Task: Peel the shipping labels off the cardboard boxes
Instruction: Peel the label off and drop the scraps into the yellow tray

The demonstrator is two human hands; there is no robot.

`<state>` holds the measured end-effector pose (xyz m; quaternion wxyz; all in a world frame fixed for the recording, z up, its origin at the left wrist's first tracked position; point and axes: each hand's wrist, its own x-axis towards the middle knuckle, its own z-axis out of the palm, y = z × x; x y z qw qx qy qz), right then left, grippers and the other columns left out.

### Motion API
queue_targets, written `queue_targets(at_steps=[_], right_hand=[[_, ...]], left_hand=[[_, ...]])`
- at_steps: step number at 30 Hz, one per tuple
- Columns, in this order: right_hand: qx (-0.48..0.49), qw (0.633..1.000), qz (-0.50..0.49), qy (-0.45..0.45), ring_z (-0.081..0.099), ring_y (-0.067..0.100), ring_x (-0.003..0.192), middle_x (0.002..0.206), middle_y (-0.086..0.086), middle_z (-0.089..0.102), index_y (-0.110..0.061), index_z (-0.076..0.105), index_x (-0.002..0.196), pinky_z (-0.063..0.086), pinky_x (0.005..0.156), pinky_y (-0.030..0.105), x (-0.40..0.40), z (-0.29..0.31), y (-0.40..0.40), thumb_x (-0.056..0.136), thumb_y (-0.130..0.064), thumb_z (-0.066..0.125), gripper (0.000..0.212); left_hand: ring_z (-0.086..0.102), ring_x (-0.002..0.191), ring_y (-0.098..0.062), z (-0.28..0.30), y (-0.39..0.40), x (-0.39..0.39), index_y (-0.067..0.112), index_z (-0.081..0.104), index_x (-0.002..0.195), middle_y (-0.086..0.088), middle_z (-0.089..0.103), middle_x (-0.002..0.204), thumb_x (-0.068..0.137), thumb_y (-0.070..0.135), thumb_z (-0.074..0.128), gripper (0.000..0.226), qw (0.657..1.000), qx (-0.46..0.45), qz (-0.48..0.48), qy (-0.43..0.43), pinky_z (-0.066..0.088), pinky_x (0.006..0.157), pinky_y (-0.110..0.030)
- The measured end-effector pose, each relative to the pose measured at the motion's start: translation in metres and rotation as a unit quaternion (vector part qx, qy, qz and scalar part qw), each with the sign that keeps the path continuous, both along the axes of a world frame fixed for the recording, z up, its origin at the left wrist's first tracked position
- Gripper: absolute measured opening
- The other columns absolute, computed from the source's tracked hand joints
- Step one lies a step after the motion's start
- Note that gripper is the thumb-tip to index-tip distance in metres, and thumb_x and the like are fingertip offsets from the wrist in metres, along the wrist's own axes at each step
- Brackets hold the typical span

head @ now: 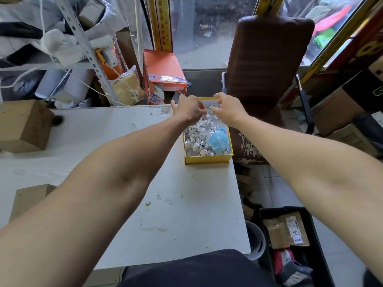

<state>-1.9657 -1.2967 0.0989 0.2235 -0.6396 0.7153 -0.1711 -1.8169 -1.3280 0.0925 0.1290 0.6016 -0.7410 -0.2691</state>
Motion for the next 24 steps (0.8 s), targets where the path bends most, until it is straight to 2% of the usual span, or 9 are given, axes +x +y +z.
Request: queue_targets(at_steps=[5,10,12,15,17,18,20,22,24], right_hand=[[0.005,1.000,0.010,0.020,0.058,0.024,0.106,0.125,0.009,0.058,-0.018,0.046,0.139,0.051,0.092,0.040,0.002,0.000,-0.001,0.093,-0.026,0.059,0.048],[0.009,1.000,0.010,0.025,0.056,0.024,0.112,0.130,0.009,0.056,-0.018,0.045,0.140,0.050,0.094,0.039,0.005,-0.001,-0.001,0.093,-0.024,0.060,0.050],[0.008,1.000,0.012,0.028,0.056,0.024,0.112,0.130,0.009,0.056,-0.018,0.045,0.140,0.049,0.093,0.037,0.006,-0.002,-0.001,0.092,-0.024,0.061,0.050],[0.012,0.999,0.015,0.038,0.056,0.024,0.113,0.130,0.009,0.055,-0.018,0.046,0.139,0.048,0.092,0.035,0.008,-0.002,-0.001,0.092,-0.024,0.061,0.050],[0.021,0.998,0.024,0.061,0.055,0.026,0.116,0.132,0.009,0.054,-0.018,0.046,0.140,0.048,0.095,0.037,0.008,-0.002,-0.002,0.091,-0.025,0.062,0.052],[0.026,0.996,0.030,0.077,0.054,0.028,0.119,0.134,0.010,0.054,-0.018,0.045,0.141,0.048,0.097,0.040,0.008,-0.002,-0.002,0.090,-0.026,0.061,0.053],[0.036,0.993,0.043,0.105,0.050,0.031,0.125,0.139,0.011,0.051,-0.018,0.044,0.143,0.044,0.103,0.044,0.009,-0.002,-0.001,0.089,-0.027,0.060,0.056],[0.047,0.990,0.053,0.121,0.045,0.033,0.130,0.143,0.011,0.048,-0.018,0.042,0.144,0.041,0.107,0.046,0.012,-0.004,0.002,0.090,-0.026,0.059,0.058],[0.052,0.989,0.058,0.128,0.042,0.033,0.133,0.145,0.012,0.046,-0.018,0.040,0.145,0.040,0.108,0.046,0.018,-0.005,0.005,0.091,-0.023,0.058,0.058]], left_hand=[[0.038,0.134,-0.026,0.002,0.001,0.000,0.023,0.074,0.099,-0.004,0.066,0.118,0.099,0.040,0.054,0.027,1.000,0.002,-0.009,-0.018,0.008,0.116,-0.059],[0.044,0.125,-0.023,0.003,0.000,0.003,0.027,0.062,0.091,0.001,0.067,0.105,0.090,0.037,0.068,0.012,1.000,-0.016,-0.016,-0.011,0.007,0.116,-0.059],[0.042,0.125,-0.023,0.004,0.001,0.003,0.026,0.063,0.086,0.001,0.068,0.102,0.087,0.038,0.073,0.015,1.000,-0.019,-0.015,-0.014,0.006,0.116,-0.059],[0.035,0.132,-0.026,0.005,0.000,0.004,0.027,0.070,0.087,0.000,0.068,0.108,0.088,0.042,0.071,0.015,0.999,-0.023,-0.026,-0.030,0.005,0.116,-0.061],[0.030,0.136,-0.028,0.005,-0.001,0.006,0.029,0.072,0.105,-0.001,0.063,0.123,0.087,0.049,0.068,0.027,0.995,-0.032,-0.057,-0.075,0.007,0.116,-0.062],[0.026,0.140,-0.029,0.005,0.000,0.008,0.030,0.067,0.119,-0.003,0.056,0.134,0.086,0.055,0.067,0.042,0.990,-0.038,-0.078,-0.110,0.007,0.116,-0.063],[0.010,0.149,-0.033,0.003,0.001,0.014,0.031,0.046,0.144,-0.007,0.034,0.157,0.082,0.065,0.064,0.073,0.978,-0.040,-0.113,-0.171,0.002,0.118,-0.064],[-0.004,0.152,-0.035,0.001,0.005,0.022,0.032,0.029,0.153,-0.008,0.014,0.165,0.080,0.070,0.062,0.089,0.971,-0.036,-0.126,-0.201,-0.004,0.118,-0.064],[-0.008,0.152,-0.036,-0.001,0.011,0.033,0.032,0.023,0.155,-0.010,0.007,0.166,0.080,0.072,0.060,0.093,0.969,-0.028,-0.128,-0.208,-0.005,0.117,-0.065]])
